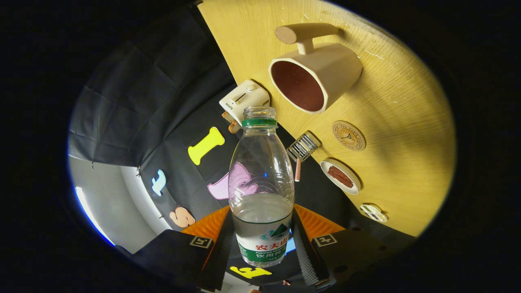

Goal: Take the bottle from table, then pour the juice into the cup, finally place the bottle on the coaster

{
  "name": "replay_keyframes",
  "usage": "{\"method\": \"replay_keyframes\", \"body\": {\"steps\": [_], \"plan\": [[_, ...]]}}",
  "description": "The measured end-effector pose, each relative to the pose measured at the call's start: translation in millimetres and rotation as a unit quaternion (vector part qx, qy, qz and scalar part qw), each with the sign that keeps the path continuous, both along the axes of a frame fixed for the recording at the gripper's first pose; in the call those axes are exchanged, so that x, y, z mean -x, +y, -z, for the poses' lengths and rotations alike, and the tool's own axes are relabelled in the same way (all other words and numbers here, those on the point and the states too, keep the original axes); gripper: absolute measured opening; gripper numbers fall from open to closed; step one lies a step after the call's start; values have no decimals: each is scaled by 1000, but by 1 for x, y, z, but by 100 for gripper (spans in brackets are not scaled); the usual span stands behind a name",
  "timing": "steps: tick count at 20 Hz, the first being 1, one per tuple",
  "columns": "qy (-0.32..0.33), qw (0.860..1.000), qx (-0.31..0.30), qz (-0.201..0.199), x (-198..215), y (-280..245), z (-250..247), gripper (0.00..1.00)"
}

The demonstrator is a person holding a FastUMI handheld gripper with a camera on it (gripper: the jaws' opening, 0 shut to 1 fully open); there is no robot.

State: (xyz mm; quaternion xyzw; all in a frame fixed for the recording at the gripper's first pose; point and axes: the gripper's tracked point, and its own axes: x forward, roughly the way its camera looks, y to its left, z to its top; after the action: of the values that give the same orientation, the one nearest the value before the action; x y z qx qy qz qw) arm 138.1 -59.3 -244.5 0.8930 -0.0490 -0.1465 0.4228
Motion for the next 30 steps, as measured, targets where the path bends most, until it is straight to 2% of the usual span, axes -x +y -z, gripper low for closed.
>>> {"method": "replay_keyframes", "body": {"steps": [4,8,10,14,20,22,24,27,30], "plan": [[25,994,102,-38,4,6,7,75],[46,973,214,-75,7,11,8,74],[53,954,280,-96,8,15,6,74],[77,903,404,-123,13,20,2,74],[110,838,518,-128,21,20,-4,74],[122,806,562,-139,14,24,-8,75],[134,764,614,-147,8,29,-11,74],[163,691,688,-150,3,23,-16,75],[195,606,758,-142,-5,14,-23,75]]}}
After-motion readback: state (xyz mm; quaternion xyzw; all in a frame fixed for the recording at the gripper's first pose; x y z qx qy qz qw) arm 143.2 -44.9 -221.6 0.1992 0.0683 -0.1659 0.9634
